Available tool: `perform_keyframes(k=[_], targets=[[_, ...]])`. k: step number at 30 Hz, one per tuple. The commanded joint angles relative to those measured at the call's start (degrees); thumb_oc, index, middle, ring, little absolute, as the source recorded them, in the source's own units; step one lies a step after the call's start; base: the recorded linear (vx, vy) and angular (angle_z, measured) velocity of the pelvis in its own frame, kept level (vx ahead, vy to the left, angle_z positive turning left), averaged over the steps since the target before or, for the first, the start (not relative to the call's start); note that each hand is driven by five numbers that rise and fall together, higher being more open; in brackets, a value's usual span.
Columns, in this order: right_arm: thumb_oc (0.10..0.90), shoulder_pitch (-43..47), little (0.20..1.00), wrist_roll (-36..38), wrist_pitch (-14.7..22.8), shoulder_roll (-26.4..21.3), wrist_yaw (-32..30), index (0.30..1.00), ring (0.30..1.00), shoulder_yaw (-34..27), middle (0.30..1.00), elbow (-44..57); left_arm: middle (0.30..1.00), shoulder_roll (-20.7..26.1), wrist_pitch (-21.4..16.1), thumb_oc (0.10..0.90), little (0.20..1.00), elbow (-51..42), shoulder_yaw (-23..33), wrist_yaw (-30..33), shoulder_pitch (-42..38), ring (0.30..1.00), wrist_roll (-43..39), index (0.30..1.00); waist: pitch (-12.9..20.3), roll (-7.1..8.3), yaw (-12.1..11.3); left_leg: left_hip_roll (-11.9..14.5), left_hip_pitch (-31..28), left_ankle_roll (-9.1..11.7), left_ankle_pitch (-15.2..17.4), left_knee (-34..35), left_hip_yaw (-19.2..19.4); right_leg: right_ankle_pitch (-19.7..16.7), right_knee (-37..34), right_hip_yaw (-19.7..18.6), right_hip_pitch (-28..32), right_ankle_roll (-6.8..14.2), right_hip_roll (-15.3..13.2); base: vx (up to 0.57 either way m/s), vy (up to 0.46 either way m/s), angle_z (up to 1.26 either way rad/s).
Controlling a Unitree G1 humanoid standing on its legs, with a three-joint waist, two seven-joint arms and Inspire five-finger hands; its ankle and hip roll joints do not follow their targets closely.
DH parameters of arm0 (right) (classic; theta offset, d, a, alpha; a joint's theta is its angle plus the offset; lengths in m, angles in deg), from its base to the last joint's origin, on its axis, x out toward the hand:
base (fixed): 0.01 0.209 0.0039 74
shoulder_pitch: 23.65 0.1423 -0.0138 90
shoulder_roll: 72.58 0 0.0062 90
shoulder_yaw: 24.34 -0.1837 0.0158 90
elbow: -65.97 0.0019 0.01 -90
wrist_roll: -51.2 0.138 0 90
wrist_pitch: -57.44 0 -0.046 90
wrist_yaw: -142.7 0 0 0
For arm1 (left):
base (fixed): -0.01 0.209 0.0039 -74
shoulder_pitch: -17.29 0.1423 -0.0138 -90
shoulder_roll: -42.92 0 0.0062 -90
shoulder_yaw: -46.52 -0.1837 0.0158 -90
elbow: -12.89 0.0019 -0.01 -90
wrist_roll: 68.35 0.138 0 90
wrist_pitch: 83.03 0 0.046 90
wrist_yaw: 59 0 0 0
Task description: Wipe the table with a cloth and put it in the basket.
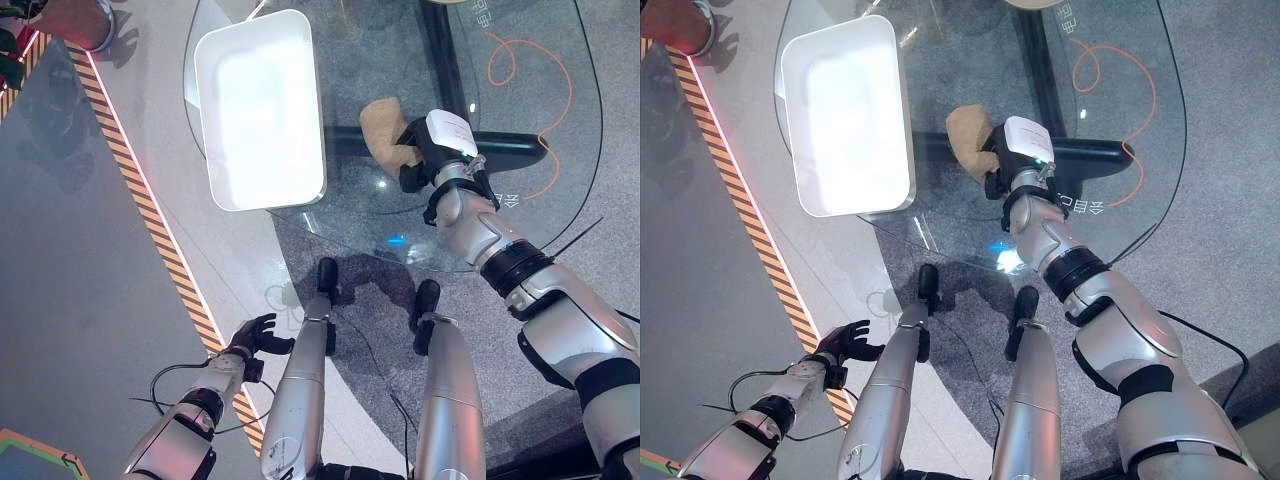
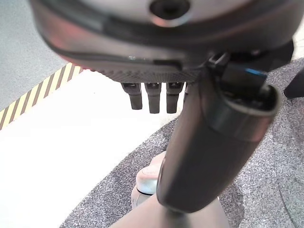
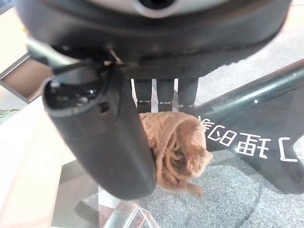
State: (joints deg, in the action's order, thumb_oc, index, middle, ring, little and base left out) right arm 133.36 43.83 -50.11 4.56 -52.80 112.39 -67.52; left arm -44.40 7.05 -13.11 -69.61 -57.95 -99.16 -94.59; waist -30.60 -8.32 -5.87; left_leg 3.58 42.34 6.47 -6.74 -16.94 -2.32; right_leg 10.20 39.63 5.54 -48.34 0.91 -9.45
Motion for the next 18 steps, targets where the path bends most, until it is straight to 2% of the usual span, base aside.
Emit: perform_keyframes(k=[1, 10, 18], targets=[[0.100, -0.70, 0.200, 0.01, 5.59, 6.99, 5.59, 0.300, 0.300, 4.06, 0.300, 5.37, 0.900, -2.21, 0.15, 0.800, 0.900, 0.48, -0.87, 0.71, -0.07, 0.900, -1.26, 0.900, 0.80, -0.76, 0.11, -2.57, 1.22, -4.14, 3.91, -5.47, 3.89, -8.53, -9.62, 2.42, 0.99, 1.06, -1.00, 0.00, 0.000, 0.00], [0.100, -1.49, 0.200, -0.95, 6.93, 7.62, 8.85, 0.300, 0.300, 4.89, 0.300, 6.79, 0.900, -2.39, 0.45, 0.800, 0.900, 0.47, -0.47, 0.67, -0.15, 0.900, -0.86, 0.900, 0.80, -0.78, 0.10, -2.61, 1.00, -4.04, 3.69, -5.05, 4.00, -8.54, -9.81, 2.52, 1.14, 1.11, -1.07, 0.00, 0.000, 0.00], [0.100, -1.69, 0.200, -1.31, 7.08, 7.42, 8.87, 0.300, 0.300, 5.47, 0.300, 6.77, 0.900, -2.40, 0.34, 0.800, 0.900, 0.63, -0.45, 0.49, -0.28, 0.900, -0.81, 0.900, 0.80, -0.79, 0.11, -2.62, 0.89, -4.03, 3.59, -4.91, 3.99, -8.65, -9.87, 2.54, 1.16, 1.17, -1.16, 0.00, 0.000, 0.00]])
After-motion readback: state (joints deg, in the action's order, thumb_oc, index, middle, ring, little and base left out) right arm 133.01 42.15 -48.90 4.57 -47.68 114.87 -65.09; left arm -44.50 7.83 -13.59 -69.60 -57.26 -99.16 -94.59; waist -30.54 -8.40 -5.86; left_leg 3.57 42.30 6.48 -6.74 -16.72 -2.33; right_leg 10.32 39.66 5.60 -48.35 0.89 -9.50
